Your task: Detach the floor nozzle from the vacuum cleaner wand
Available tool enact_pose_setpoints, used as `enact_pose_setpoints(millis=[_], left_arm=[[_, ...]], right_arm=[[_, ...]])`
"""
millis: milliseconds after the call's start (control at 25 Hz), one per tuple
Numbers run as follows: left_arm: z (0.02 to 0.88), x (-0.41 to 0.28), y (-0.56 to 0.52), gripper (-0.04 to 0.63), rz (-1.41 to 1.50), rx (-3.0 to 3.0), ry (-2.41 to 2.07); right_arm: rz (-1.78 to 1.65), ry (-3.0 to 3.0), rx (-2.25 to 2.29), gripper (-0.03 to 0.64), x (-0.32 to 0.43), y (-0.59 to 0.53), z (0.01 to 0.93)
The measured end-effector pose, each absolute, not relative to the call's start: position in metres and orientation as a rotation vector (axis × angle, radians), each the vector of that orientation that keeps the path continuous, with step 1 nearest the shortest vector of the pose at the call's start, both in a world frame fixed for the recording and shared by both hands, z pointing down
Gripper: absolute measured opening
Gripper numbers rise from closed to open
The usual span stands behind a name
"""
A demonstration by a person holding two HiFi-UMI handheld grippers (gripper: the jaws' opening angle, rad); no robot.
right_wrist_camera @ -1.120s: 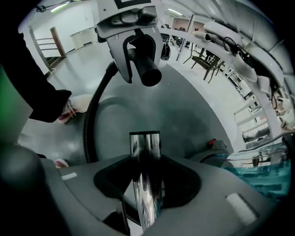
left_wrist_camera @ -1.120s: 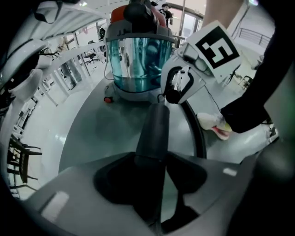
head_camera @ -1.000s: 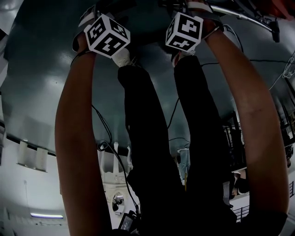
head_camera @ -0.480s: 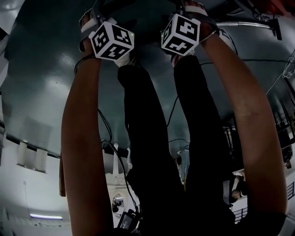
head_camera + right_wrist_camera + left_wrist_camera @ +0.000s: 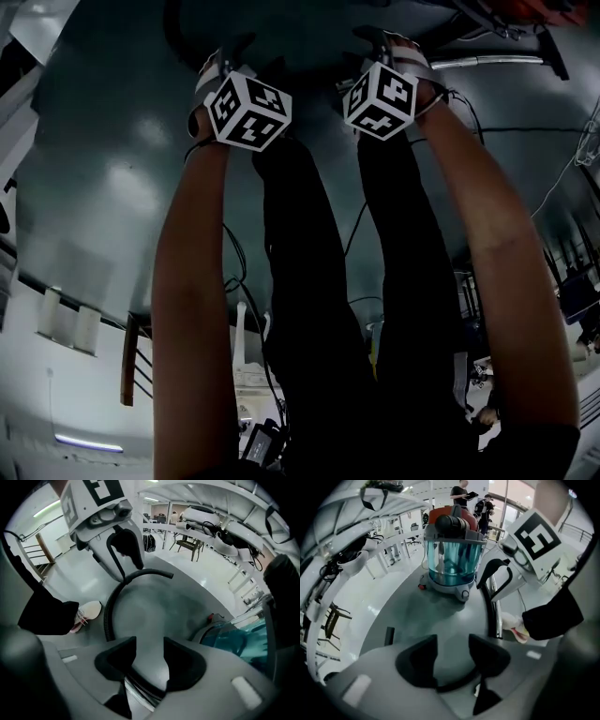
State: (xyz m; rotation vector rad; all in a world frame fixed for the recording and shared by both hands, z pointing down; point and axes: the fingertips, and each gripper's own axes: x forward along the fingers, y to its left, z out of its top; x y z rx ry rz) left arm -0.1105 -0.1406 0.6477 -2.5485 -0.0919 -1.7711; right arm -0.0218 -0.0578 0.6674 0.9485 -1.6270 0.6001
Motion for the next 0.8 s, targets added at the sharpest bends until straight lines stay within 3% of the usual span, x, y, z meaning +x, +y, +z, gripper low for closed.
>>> enact_pose_setpoints(millis=[120, 320, 480, 800], left_arm=[[0.627, -0.114, -0.126, 0.124, -1.801, -2.628, -0.015], [0.601, -0.121, -0.101, 0.011, -1.932, -2.805, 0.031], [0.570, -0.128, -0.089, 0.009, -2.005, -2.927, 0.091], [0.510, -0.111, -0.097, 0.009, -1.830, -3.110, 0.372]], right_arm=[[0.616, -1.628, 1.000, 0.140, -0.024, -0.053, 0.648], [0.717, -1.602, 1.128, 0.062, -0.024, -0.049, 0.619], [0.803, -1.592, 1.229, 0.000, -0.032, -0.047, 0.586], [0.916, -1.561, 1.401, -0.003, -0.027, -0.035, 0.531]])
